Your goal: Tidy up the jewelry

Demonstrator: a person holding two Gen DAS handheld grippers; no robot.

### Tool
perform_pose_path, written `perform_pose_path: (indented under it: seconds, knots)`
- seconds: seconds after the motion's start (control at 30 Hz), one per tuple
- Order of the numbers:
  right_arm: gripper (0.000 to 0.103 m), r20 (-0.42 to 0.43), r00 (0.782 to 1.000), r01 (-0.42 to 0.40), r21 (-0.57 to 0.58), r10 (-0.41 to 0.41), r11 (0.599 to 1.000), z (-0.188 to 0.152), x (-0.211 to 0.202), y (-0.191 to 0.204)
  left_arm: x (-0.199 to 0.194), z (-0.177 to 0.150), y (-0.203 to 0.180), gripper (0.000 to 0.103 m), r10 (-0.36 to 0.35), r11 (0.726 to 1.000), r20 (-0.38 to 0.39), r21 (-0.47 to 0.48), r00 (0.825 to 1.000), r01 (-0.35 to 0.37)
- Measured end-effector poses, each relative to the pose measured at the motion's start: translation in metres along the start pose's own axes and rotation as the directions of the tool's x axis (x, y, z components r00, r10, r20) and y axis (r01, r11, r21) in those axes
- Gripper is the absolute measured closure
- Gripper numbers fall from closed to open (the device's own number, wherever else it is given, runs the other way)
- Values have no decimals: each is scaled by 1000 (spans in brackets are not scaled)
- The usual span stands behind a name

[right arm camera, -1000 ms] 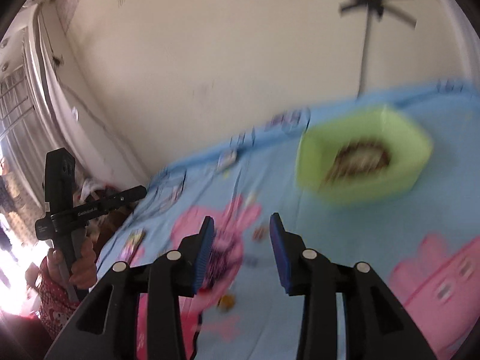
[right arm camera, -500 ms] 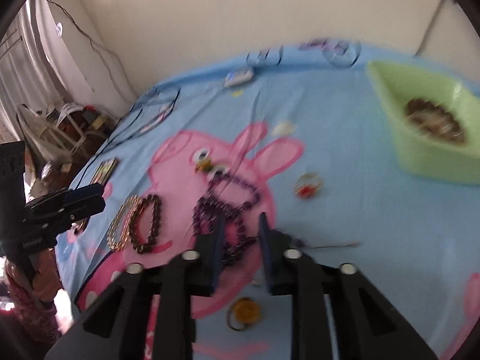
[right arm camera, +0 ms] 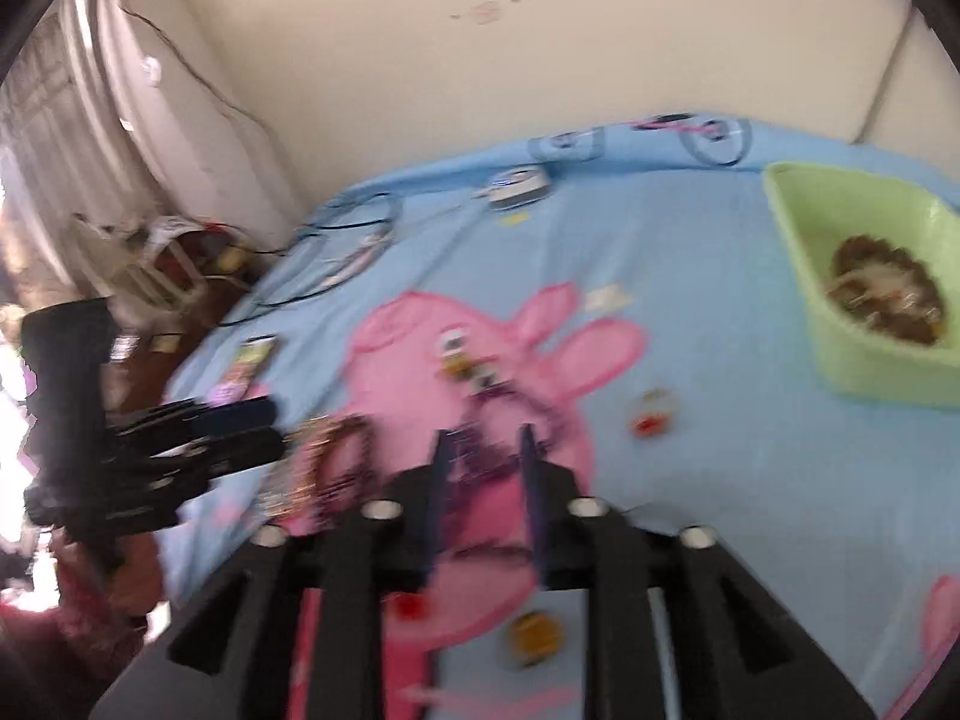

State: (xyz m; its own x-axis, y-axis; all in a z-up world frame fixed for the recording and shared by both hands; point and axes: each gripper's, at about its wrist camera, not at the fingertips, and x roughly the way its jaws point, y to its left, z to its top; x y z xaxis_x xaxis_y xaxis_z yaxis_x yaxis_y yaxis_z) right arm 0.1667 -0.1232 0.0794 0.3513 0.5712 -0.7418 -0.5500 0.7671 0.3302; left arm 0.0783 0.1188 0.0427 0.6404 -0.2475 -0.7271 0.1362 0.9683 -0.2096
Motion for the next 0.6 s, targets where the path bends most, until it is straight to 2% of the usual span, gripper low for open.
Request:
perform_pose_path:
  seconds: [0.03, 0.13, 0.2, 0.23, 0.3, 0.33, 0.4, 0.5, 0.6]
  knots:
    - [79, -6, 1000, 5, 1, -5, 1000, 1, 4, -1, 0, 0, 1, 58, 0, 1000, 0, -3, 1000, 0]
    - [79, -30, 999, -10, -4, 10, 1000, 2, 19, 5, 1, -1, 0, 57, -1, 1000, -4, 1, 1000, 1]
    - [79, -62, 998, 6, -56, -10, 998, 0, 29, 20, 2, 0, -1, 57, -4, 1000, -6, 6, 1000, 4]
    - [79, -85, 996, 22, -93, -30, 995, -3, 37, 28, 3, 0, -1, 57, -7, 1000, -6, 6, 1000, 7]
    - [80, -69, 992, 89, -181, -102, 980, -8, 39, 40, 4, -1, -6, 57, -9, 1000, -9, 8, 1000, 9]
    - [103, -65, 990, 109, -197, -124, 974, -9, 36, 41, 5, 0, -6, 57, -12, 1000, -11, 13, 1000, 13]
    - [103, -68, 993, 88, -160, -100, 983, -10, 30, 31, 8, 0, -12, 57, -19, 999, -17, 28, 1000, 19]
    - [103, -42, 993, 104, -91, -108, 990, -19, 10, 10, 11, 0, -21, 57, -26, 998, -23, 52, 999, 27]
    - [103, 25, 997, 74, 44, -75, 996, -25, -27, -21, 16, 0, -36, 57, -38, 996, -37, 82, 999, 41]
